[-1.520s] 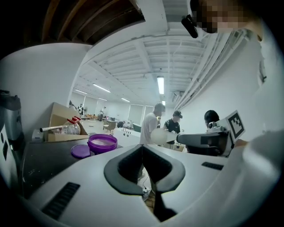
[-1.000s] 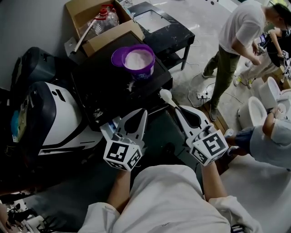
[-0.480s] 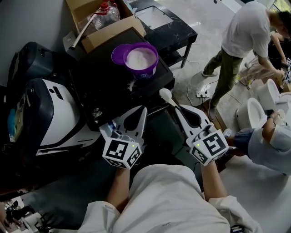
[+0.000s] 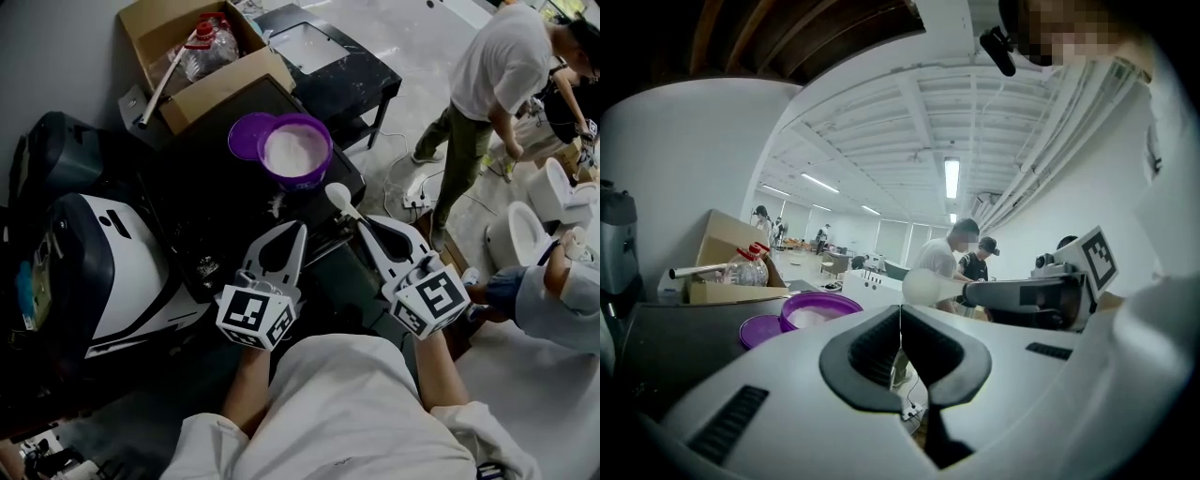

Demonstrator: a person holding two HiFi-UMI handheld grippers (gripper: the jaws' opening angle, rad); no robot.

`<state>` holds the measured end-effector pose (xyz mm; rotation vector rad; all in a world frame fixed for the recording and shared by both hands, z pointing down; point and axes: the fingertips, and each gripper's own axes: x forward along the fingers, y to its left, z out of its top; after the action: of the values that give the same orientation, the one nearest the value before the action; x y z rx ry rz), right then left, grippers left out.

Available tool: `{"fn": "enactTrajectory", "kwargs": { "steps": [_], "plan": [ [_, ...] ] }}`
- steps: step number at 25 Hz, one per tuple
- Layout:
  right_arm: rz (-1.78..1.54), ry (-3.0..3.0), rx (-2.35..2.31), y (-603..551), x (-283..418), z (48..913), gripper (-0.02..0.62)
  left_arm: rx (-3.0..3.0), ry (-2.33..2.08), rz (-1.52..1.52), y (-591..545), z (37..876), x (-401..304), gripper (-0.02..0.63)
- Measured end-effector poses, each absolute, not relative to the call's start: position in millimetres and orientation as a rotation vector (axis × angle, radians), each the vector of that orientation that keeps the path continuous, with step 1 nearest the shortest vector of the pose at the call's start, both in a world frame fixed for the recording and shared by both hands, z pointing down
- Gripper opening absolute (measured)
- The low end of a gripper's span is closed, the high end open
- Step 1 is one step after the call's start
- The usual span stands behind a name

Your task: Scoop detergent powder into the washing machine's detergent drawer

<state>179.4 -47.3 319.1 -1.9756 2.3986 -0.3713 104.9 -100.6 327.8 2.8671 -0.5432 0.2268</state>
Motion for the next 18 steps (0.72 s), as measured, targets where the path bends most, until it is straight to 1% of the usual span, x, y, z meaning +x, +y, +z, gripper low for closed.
{"fn": "enactTrajectory", "kwargs": {
  "steps": [18],
  "plan": [
    [-0.343,2.478,-2.139,-138.5,193.2,329.5,0.008,2.834,-0.405,0.189,-159.3,334.4,112.3,0.020]
  ]
}}
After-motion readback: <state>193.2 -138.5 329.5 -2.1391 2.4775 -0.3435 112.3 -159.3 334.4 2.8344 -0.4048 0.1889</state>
